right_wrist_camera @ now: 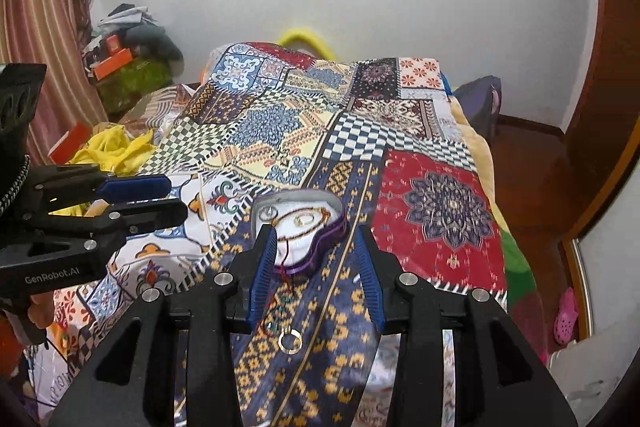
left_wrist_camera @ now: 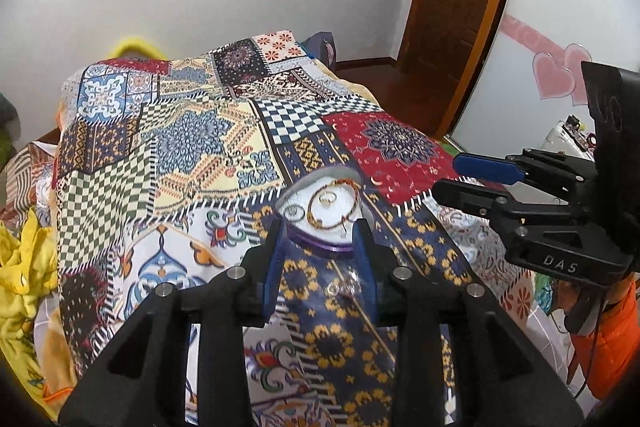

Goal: Organize jewelry

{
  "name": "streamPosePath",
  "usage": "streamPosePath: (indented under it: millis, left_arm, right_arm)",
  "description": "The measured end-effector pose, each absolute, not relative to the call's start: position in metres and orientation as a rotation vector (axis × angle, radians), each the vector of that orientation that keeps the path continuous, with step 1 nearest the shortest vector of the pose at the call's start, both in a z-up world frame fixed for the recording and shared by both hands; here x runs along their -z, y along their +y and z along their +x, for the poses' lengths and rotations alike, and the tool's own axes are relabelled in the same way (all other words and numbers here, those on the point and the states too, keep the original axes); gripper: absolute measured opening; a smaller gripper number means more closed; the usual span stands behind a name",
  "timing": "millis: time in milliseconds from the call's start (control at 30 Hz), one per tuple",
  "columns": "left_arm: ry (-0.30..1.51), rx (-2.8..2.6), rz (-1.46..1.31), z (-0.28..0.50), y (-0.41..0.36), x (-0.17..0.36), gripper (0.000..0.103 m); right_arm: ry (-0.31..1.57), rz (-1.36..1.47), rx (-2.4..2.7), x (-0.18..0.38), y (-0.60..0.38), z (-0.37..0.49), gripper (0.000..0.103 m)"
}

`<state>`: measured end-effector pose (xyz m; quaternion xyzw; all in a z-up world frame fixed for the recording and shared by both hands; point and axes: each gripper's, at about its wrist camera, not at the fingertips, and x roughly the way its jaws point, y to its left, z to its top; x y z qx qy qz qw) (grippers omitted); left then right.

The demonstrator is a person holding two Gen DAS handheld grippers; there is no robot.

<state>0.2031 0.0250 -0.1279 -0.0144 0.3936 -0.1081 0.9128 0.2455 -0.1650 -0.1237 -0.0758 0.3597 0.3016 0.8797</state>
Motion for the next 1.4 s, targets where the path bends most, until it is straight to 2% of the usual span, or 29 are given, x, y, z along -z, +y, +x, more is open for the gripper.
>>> streamPosePath:
  millis: [633,833,967,1033,1200,1400]
  left_arm:
    - [0.985,0.257,-0.07,0.182,0.014,0.203,0.033]
    - [1.012,0.283,-0.065,0.186,0.005,0.22,0.033]
    - [1.014,0.294,-0.058,0.193,0.0,0.226,0.025]
    - [1.015,0.304,-0.063,0.197,-0.001,0.228,0.022]
    - [1.026,0.314,-0.091,0.211,0.0,0.232,0.022]
    - [1.022,0.305,-0.071,0.219,-0.004,0.234,0.022]
  right_arm:
    - [0.938,-0.21,-0.63,0.199,-0.165,0.221,0.036]
    - [0.917,-0.246,-0.642,0.205,-0.159,0.216,0.036]
    - [0.903,-0.269,-0.658,0.208,-0.153,0.216,0.036]
    - [0.891,-0.283,-0.663,0.21,-0.152,0.216,0.035]
    - [0.882,-0.282,-0.672,0.212,-0.149,0.219,0.017]
    - [0.875,-0.268,-0.679,0.212,-0.15,0.22,0.017]
